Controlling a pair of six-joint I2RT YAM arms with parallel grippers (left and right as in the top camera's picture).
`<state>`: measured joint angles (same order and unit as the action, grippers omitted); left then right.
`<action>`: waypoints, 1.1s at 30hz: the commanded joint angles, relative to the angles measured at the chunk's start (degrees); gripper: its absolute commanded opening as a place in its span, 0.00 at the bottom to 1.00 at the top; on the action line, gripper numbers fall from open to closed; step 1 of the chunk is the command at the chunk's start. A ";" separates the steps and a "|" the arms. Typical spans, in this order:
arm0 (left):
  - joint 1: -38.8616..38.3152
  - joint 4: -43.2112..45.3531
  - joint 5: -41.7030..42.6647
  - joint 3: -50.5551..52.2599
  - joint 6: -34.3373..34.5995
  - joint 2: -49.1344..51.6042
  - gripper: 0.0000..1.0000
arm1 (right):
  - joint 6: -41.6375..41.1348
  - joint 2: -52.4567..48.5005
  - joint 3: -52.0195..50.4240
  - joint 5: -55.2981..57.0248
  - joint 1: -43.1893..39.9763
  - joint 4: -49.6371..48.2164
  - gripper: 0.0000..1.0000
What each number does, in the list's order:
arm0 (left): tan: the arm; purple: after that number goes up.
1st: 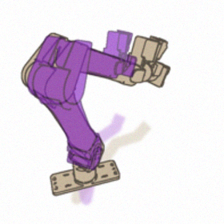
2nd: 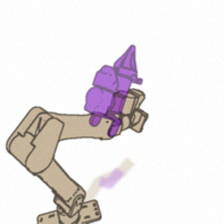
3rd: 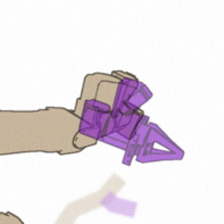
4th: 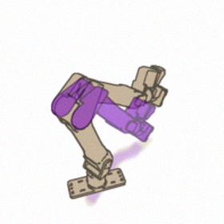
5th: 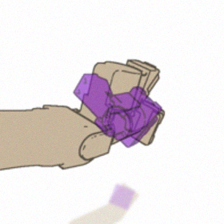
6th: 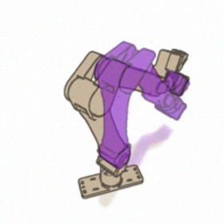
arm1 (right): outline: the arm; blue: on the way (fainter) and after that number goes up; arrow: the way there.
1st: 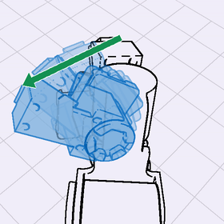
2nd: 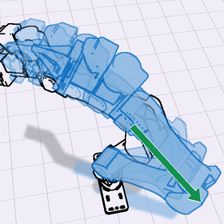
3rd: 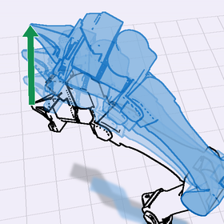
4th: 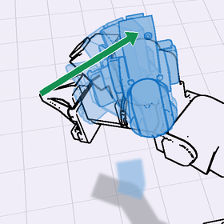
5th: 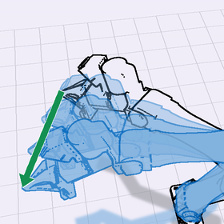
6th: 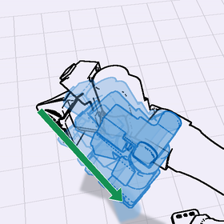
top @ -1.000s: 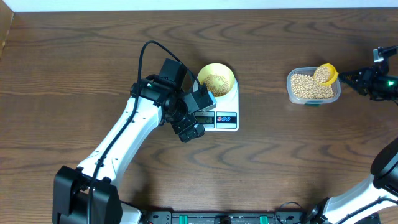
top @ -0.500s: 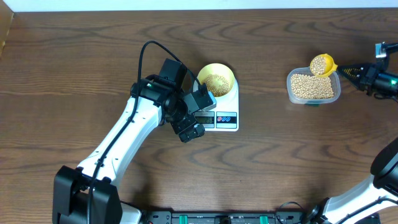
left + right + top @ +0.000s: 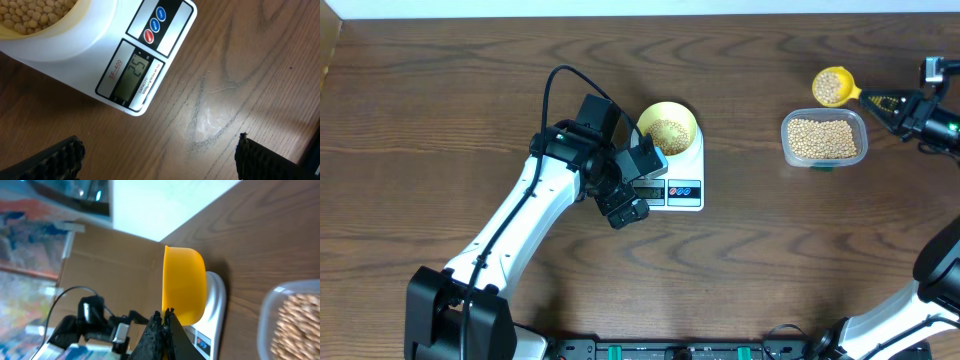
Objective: Scoop item into bowl and weigh 50g on scale
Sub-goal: 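Lift the filled scoop up out of the tub with the right gripper, then carry the scoop left over the yellow bowl on the scale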
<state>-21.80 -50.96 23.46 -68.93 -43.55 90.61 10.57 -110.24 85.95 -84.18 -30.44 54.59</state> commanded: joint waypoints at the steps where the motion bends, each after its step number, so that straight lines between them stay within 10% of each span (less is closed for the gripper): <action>1: 0.20 -0.13 0.50 0.13 -0.37 0.37 0.98 | -0.50 -0.81 -0.20 -5.22 2.51 -0.70 0.01; 33: 0.20 -0.13 0.50 0.13 -0.37 0.37 0.98 | -17.38 -0.79 -0.20 1.57 20.59 -14.80 0.01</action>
<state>-21.80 -50.98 23.46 -68.93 -43.53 90.61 -3.55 -110.24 85.80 -82.76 -11.00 40.75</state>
